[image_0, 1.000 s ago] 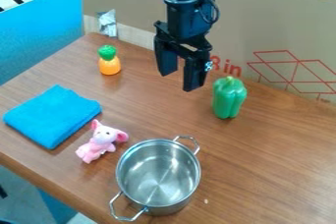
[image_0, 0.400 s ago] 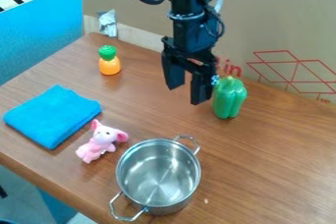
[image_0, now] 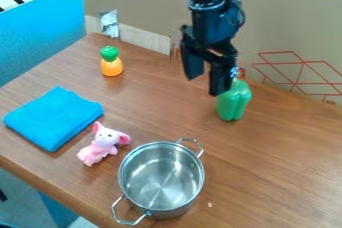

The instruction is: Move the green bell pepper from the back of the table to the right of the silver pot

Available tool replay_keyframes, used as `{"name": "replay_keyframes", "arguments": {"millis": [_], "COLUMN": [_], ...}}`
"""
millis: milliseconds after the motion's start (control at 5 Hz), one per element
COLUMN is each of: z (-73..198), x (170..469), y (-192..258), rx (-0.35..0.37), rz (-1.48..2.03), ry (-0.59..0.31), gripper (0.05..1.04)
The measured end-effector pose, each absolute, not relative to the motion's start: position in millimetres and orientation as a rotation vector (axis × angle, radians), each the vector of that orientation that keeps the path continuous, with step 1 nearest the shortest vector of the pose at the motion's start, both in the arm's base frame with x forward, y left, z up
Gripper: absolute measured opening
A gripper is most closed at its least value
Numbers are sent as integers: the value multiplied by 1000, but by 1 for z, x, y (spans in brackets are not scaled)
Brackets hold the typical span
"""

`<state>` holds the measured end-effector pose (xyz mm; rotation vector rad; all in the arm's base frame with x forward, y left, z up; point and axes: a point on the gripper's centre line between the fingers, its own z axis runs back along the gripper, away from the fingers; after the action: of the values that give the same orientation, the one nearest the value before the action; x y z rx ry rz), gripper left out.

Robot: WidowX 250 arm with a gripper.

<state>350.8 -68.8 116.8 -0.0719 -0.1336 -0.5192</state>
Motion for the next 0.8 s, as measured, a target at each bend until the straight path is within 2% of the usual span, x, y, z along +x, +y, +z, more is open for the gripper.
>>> {"name": "replay_keyframes", "arguments": {"millis": [200, 800], "z": [115, 102], "x": [365, 393], "y": [-74, -84], "rx": [-62, -94], "rz": [-553, -547], "ry": [-149, -146], "gripper": [1003, 1003]}}
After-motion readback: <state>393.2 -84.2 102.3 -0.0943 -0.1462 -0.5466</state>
